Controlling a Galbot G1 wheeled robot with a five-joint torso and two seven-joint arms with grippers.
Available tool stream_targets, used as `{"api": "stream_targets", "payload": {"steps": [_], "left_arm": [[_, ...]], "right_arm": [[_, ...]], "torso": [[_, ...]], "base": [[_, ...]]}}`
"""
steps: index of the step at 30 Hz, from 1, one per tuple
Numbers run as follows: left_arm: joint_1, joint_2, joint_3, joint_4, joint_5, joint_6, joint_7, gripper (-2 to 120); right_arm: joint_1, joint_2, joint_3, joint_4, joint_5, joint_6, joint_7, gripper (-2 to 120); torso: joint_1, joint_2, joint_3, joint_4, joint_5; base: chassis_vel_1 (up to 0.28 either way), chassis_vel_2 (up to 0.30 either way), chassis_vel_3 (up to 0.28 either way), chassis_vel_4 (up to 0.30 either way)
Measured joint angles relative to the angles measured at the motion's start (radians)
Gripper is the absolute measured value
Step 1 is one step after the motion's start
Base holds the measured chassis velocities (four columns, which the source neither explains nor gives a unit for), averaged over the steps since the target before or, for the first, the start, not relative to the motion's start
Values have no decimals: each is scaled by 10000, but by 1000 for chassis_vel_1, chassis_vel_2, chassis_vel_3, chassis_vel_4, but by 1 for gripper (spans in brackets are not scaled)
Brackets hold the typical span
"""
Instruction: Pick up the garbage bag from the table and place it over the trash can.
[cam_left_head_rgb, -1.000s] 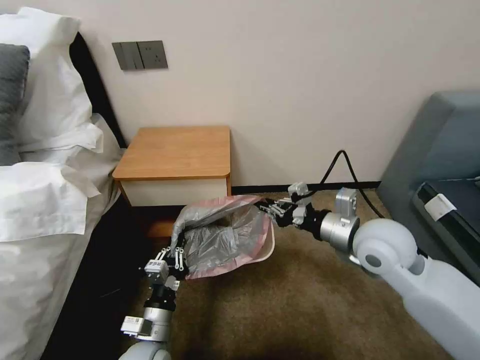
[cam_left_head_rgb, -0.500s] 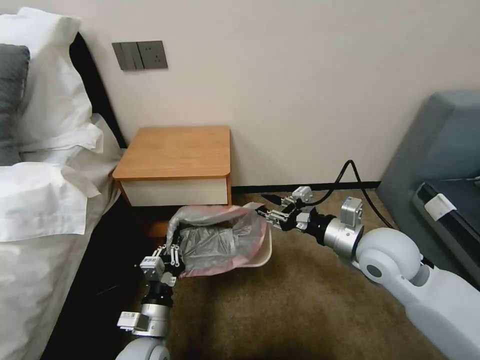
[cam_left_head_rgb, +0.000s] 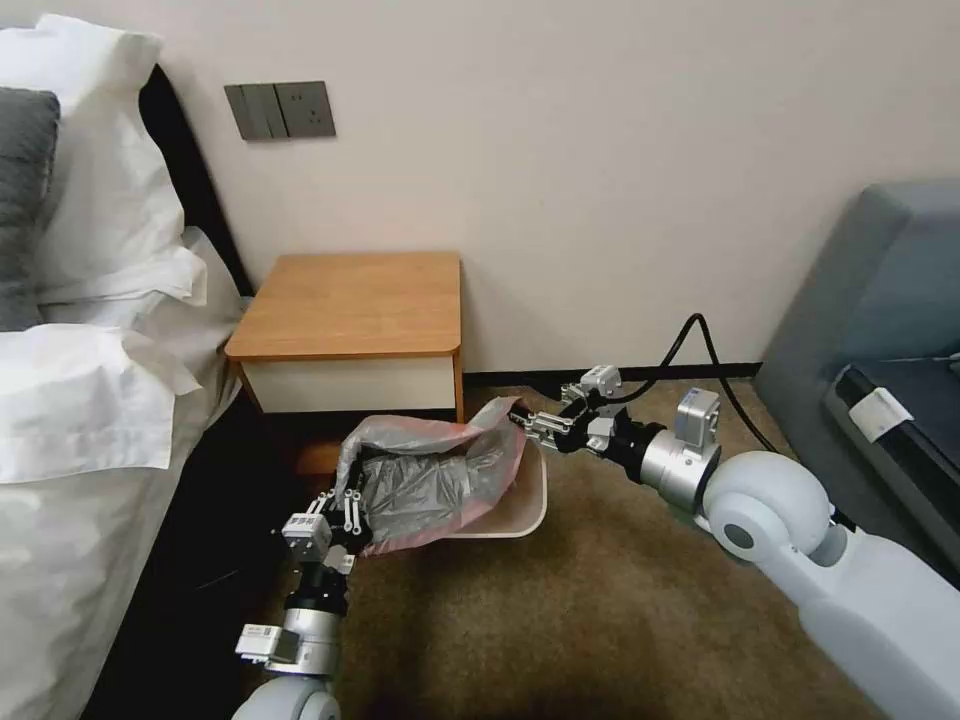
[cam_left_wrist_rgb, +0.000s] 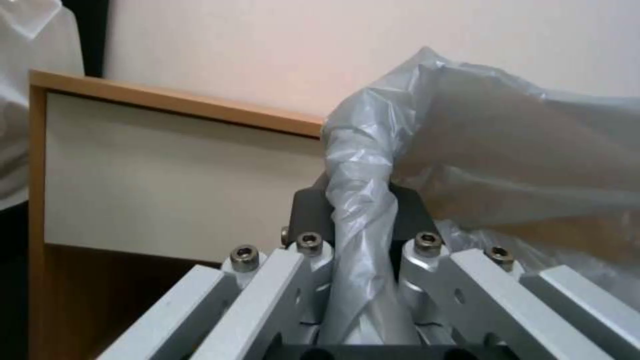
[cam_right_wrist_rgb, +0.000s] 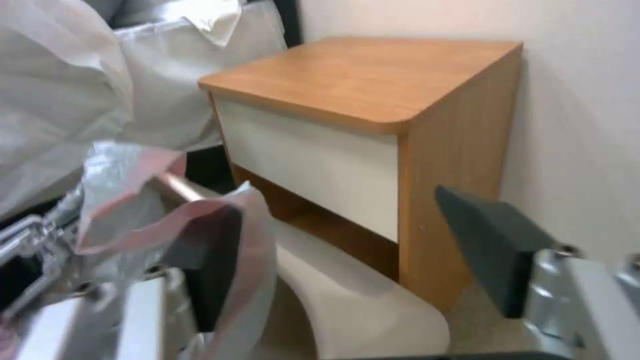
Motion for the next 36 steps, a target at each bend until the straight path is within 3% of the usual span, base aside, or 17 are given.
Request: {"api": "stream_targets", "payload": {"steps": [3, 6, 15, 21, 22, 25, 31, 36], "left_arm": [[-9, -48, 0, -21, -34, 69, -253, 8], [-6, -72, -1, -54, -57, 146, -392, 8], [55, -83, -3, -197, -45, 263, -454, 8], [52, -73, -16, -200, -35, 273, -454, 8], [51, -67, -20, -202, -34, 286, -439, 8], [52, -60, -15, -219, -33, 290, -423, 8], [76, -18, 0, -320, -42, 322, -387, 8], [54, 1, -4, -300, -50, 351, -385, 8]], "right_arm": [[-399, -104, 362, 204, -159, 16, -12, 92], [-697, -170, 610, 354, -192, 73, -10, 99], [-1727, -254, 1366, 761, -432, 453, -512, 100], [-1694, -282, 1107, 721, -909, 689, -1303, 100], [-1399, -181, 715, 483, -1579, 873, -1552, 100], [-1074, -30, 287, 170, -2333, 1147, -1569, 96], [-495, 366, -358, -488, -3859, 1586, -1509, 73], [-318, 604, -517, -529, -3878, 1660, -1248, 54]], "torso": [[0, 0, 0, 0, 0], [0, 0, 0, 0, 0], [0, 0, 0, -1, 0], [0, 0, 0, -2, -1], [0, 0, 0, 0, 0], [0, 0, 0, 1, -1], [0, 0, 0, 1, 0], [0, 0, 0, 0, 0]], "base": [[0, 0, 0, 0], [0, 0, 0, 0], [0, 0, 0, 0], [0, 0, 0, 0], [0, 0, 0, 0], [0, 0, 0, 0], [0, 0, 0, 0], [0, 0, 0, 0]]}}
